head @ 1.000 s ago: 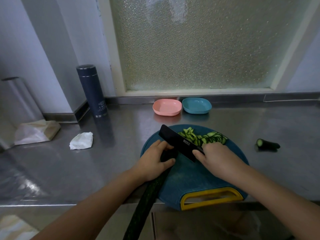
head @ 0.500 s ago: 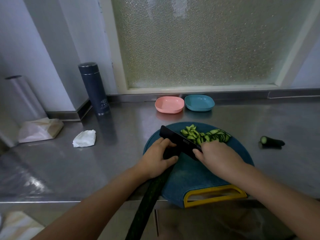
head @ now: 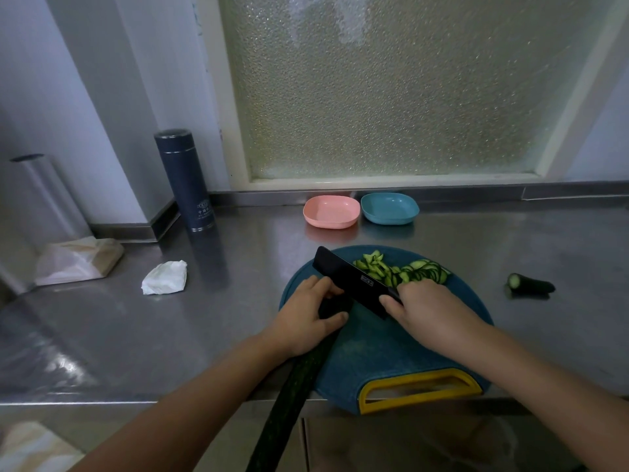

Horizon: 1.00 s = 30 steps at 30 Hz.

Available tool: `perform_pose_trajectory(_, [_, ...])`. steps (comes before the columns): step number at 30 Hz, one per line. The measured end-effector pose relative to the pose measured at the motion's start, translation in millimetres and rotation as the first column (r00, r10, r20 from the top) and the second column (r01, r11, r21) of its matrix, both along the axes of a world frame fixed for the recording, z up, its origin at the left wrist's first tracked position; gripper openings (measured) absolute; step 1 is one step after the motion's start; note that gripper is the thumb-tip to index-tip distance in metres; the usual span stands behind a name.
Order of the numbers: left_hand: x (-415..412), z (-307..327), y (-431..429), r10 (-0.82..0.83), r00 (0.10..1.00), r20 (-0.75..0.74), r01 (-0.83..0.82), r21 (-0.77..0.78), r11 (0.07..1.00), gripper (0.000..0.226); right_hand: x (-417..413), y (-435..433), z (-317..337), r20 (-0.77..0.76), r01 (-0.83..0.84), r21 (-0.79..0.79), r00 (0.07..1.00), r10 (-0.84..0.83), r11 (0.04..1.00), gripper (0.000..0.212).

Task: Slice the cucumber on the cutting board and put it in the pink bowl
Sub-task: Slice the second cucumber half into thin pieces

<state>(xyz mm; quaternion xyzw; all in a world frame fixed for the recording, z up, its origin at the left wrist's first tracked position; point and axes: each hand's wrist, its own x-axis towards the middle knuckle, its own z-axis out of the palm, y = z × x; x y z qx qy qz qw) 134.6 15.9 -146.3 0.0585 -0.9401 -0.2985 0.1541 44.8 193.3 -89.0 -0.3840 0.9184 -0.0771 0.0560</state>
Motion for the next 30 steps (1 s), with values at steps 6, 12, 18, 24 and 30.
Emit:
perform_pose_trajectory(6, [0, -2, 0, 0.006, 1.0, -0.008, -0.006, 0.012, 1.0, 0.033, -5, -6, -4, 0.025, -0.019, 0.003, 1.0, 0.019, 1.0, 0.04])
perform_pose_trajectory(12, [0, -2, 0, 0.008, 1.0, -0.007, -0.008, 0.021, 1.0, 0.032, -1, -11, -10, -0.015, -0.014, 0.025, 1.0, 0.014, 1.0, 0.038])
perform_pose_trajectory(18, [1, 0, 1, 0.012, 1.0, -0.012, -0.012, 0.007, 1.0, 0.034, 1, -1, -7, -0.004, -0.004, 0.014, 1.0, 0.004, 1.0, 0.043])
perform_pose_trajectory(24, [0, 0, 1, 0.01, 1.0, -0.003, -0.01, 0.002, 1.0, 0.035, 3, 0, -1, -0.02, 0.006, -0.01, 1.0, -0.006, 1.0, 0.045])
perform_pose_trajectory(30, [0, -1, 0, 0.013, 1.0, -0.009, -0.013, 0.015, 1.0, 0.034, 2, -2, 0, -0.009, -0.003, 0.002, 1.0, 0.003, 1.0, 0.044])
